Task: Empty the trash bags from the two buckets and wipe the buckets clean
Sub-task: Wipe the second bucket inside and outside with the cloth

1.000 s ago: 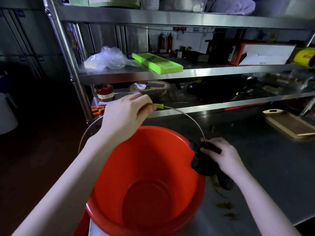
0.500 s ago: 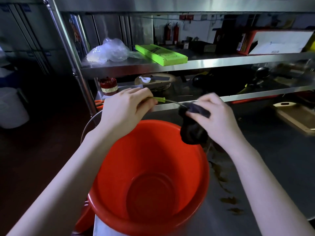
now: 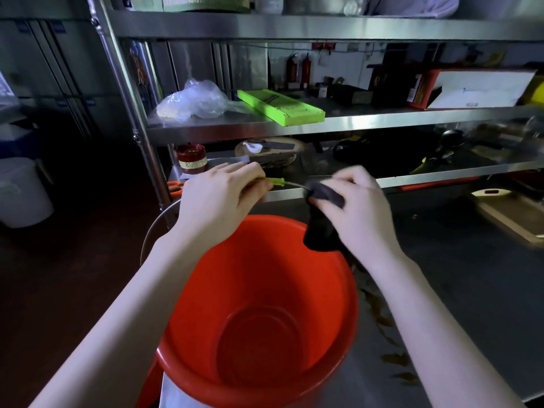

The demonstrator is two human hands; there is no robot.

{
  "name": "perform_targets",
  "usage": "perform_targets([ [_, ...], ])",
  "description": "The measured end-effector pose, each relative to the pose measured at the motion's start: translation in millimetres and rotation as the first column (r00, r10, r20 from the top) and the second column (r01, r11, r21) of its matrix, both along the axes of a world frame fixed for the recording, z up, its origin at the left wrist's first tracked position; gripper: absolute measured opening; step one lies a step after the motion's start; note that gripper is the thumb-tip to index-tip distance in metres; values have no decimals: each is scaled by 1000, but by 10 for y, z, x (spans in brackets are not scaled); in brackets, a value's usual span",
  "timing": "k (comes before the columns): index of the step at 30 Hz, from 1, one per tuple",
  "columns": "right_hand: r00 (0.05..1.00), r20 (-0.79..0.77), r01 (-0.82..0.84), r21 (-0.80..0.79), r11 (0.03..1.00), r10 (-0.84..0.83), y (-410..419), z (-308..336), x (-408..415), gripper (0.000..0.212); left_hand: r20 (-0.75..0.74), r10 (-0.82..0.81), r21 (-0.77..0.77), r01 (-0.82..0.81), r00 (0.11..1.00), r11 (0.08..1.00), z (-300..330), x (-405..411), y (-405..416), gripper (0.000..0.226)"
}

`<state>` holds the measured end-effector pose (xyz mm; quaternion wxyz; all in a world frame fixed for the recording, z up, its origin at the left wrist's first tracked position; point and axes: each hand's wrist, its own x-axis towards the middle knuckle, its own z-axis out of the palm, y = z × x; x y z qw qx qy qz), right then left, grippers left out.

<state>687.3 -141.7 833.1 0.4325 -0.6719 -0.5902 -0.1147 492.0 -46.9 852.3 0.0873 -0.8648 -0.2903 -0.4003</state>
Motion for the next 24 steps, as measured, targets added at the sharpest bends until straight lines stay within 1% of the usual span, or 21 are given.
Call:
perform_targets([
  [2,985,170,-18,43,999,10,118,192,-253,15,4,3,1,-3,1000,1000,-3,-24,8,30],
  [3,974,227,-35,44,998,24,162,241,-324,15,12,4,-3,-4,1000,1000,-5,-48,20,29],
  [4,967,248,-61,33,998,51,179,263,-343,15,17,-1,-7,1,1000,1000,-5,-66,28,28],
  [5,968,237,-94,19,995,87,170,263,-315,15,18,-11,-10,11,1000,1000,-4,-69,28,28],
  [6,971,209,-122,11,992,117,142,240,-238,17,18,-21,-8,21,1000,1000,-6,-57,18,27],
  [8,986,124,-116,17,993,113,64,116,-15,19,23,-15,4,15,1000,1000,-9,-18,3,27],
  [10,996,-56,-63,-19,998,62,-30,-162,238,21,33,4,4,-4,999,1000,-17,-12,17,27],
  [12,968,-250,-9,-115,993,-20,-153,-557,413,21,42,24,11,-25,999,1000,-23,-21,42,28],
  [15,897,-409,53,-275,960,-167,-321,-1036,516,20,31,32,32,-33,999,999,-23,27,24,29],
  [17,886,-432,33,-308,951,-170,-347,-1093,545,17,26,40,50,-41,999,998,-25,74,3,30],
  [20,894,-430,-19,-313,950,-124,-376,-1078,612,21,2,20,-1,-20,1000,1000,2,22,82,35],
  [22,872,-458,53,-264,963,-173,-449,-1133,703,27,-71,42,37,-39,997,999,22,-98,184,40],
  [24,867,-425,167,-244,955,-260,-549,-1228,770,27,-140,195,90,-184,971,979,-29,-276,276,50],
])
